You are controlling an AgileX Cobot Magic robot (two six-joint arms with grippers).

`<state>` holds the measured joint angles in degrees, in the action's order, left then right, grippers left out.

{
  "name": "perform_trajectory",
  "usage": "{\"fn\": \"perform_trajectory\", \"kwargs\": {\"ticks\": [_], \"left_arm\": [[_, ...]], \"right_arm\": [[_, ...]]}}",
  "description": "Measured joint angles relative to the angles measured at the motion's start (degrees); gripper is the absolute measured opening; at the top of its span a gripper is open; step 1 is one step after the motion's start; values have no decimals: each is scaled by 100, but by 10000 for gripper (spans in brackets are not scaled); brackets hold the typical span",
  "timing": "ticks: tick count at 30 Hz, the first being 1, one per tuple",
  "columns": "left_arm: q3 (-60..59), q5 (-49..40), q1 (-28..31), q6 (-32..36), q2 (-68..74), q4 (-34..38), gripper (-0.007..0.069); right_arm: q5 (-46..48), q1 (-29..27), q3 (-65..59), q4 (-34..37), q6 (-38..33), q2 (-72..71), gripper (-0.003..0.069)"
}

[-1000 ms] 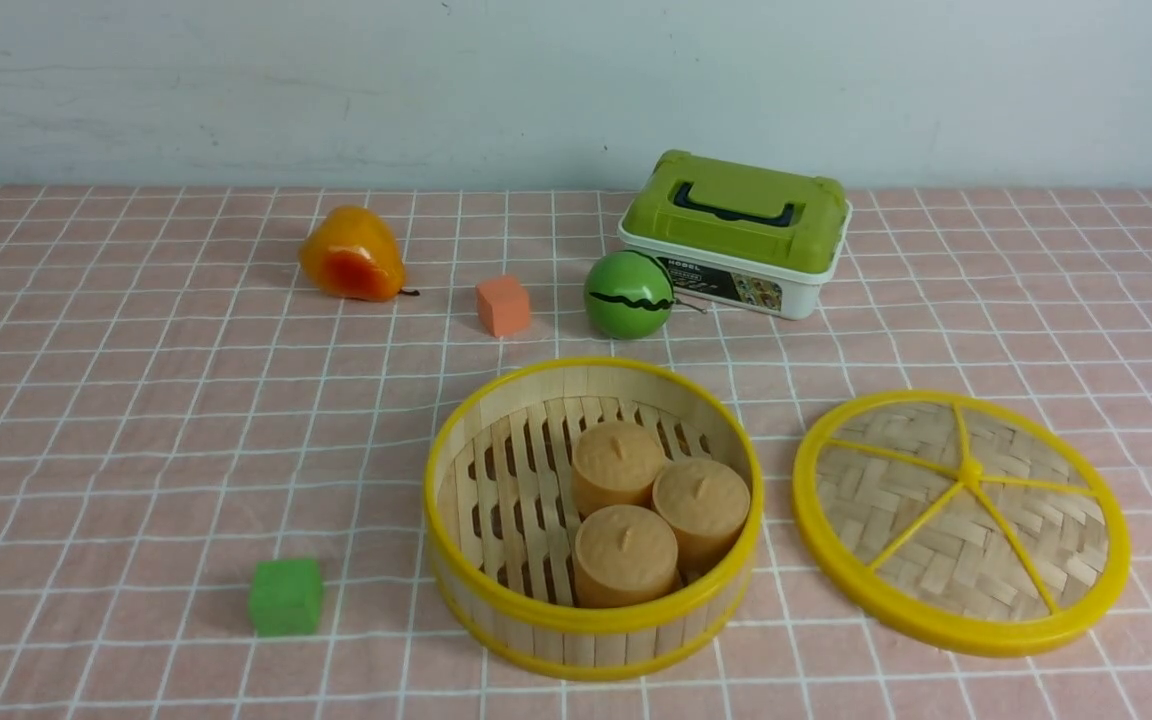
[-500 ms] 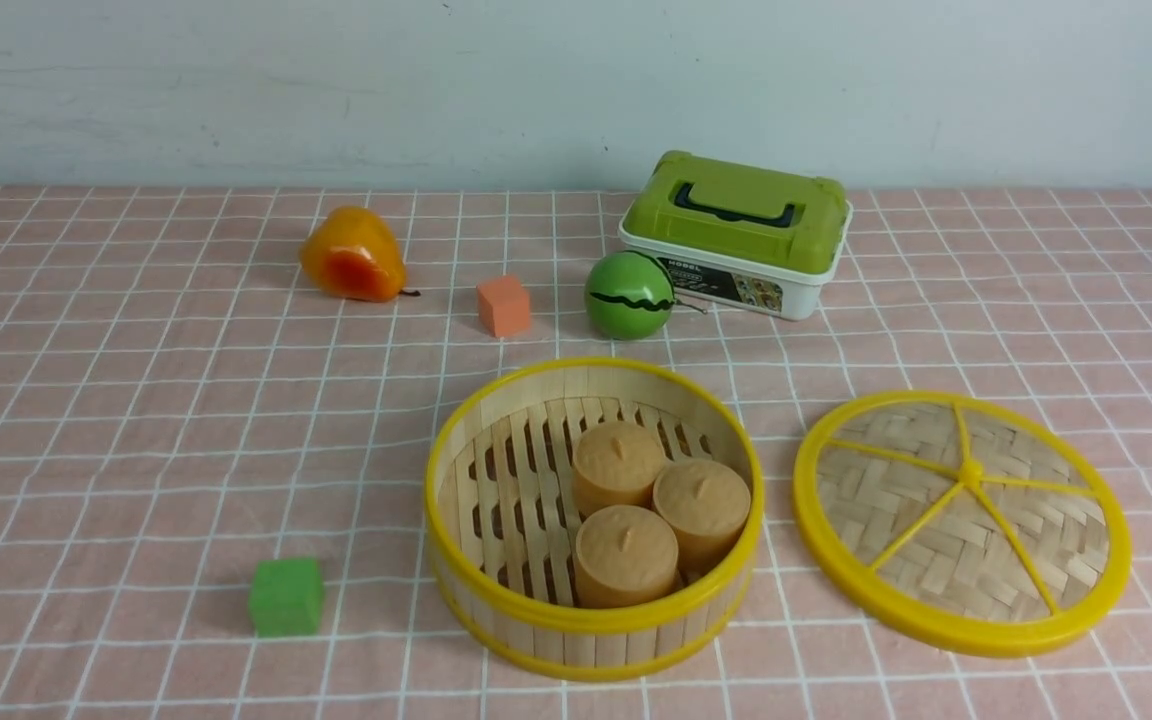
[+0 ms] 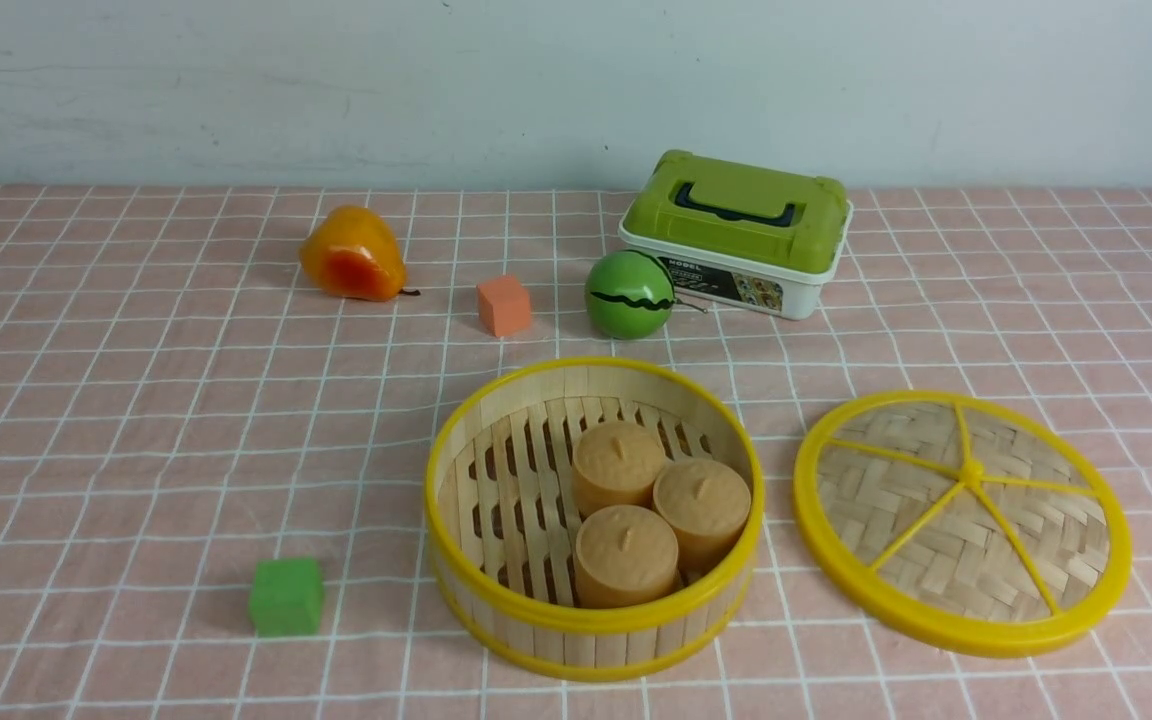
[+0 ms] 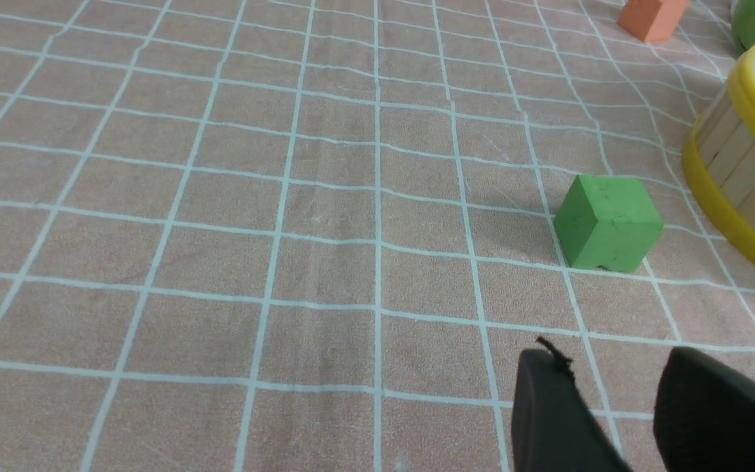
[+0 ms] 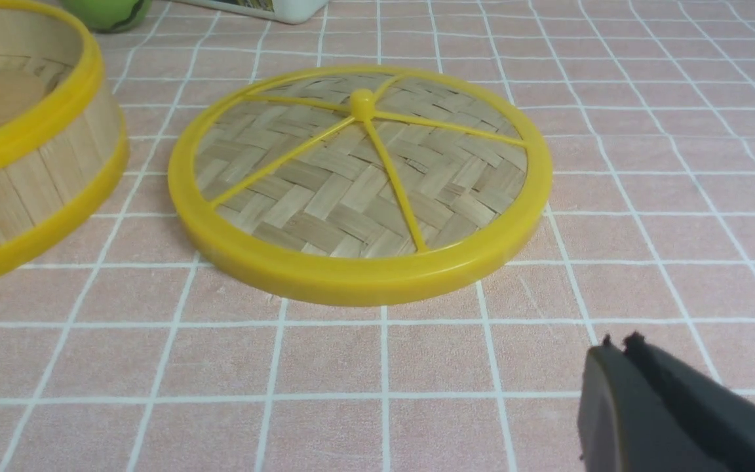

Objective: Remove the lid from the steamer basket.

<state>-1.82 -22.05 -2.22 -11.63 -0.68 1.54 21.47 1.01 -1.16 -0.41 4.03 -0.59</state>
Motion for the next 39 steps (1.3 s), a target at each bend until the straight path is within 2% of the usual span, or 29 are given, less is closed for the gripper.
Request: {"fn": "perform_trajectory", "kwargs": {"ticks": [39], "left_arm": [[0,0,0,0,0,0,239]], "right_arm": [[5,0,0,-5,0,0,4]]}}
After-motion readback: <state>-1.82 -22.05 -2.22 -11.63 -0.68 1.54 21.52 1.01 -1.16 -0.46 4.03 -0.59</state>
